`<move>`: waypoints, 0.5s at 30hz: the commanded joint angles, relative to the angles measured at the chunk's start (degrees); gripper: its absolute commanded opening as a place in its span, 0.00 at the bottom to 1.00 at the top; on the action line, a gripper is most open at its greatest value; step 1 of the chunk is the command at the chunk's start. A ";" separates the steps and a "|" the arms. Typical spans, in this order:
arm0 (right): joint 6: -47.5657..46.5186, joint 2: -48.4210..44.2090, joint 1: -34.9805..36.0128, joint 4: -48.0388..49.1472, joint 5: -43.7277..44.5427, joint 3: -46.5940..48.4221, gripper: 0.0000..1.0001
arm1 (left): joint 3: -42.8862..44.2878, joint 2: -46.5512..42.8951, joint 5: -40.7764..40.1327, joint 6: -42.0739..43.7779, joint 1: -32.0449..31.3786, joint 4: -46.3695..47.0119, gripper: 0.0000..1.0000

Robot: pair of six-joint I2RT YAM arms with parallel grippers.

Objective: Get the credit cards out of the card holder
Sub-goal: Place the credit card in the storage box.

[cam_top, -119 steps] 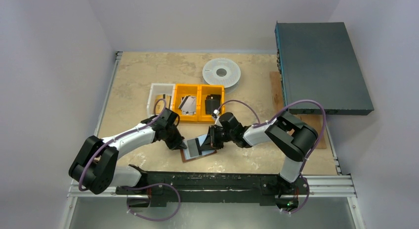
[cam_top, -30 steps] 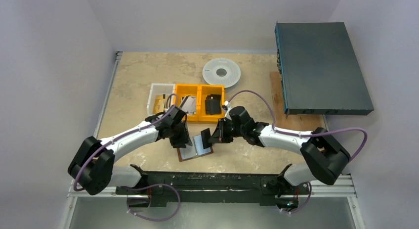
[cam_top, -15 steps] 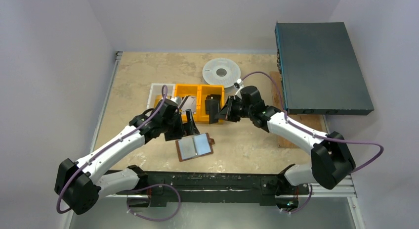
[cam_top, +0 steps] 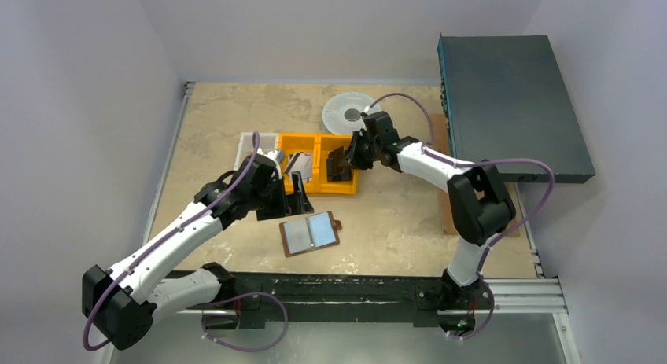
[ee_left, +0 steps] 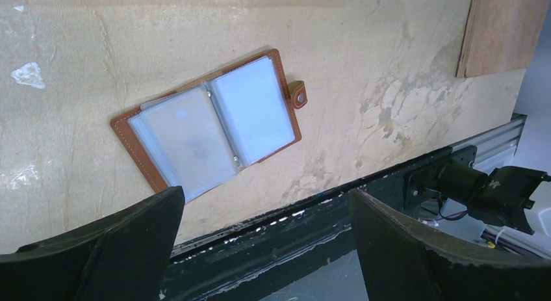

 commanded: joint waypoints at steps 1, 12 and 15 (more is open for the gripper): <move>-3.01 4.78 -0.08 -2.65 2.64 6.75 0.00 | 1.46 -1.98 0.26 1.98 0.59 -0.71 0.98; -4.50 6.79 -0.03 -7.89 7.48 13.41 0.39 | 0.04 -2.96 0.64 2.85 2.21 -1.13 0.99; -4.49 5.05 0.10 -8.36 7.29 13.04 0.51 | -0.12 -2.03 1.07 2.69 2.37 -0.84 0.99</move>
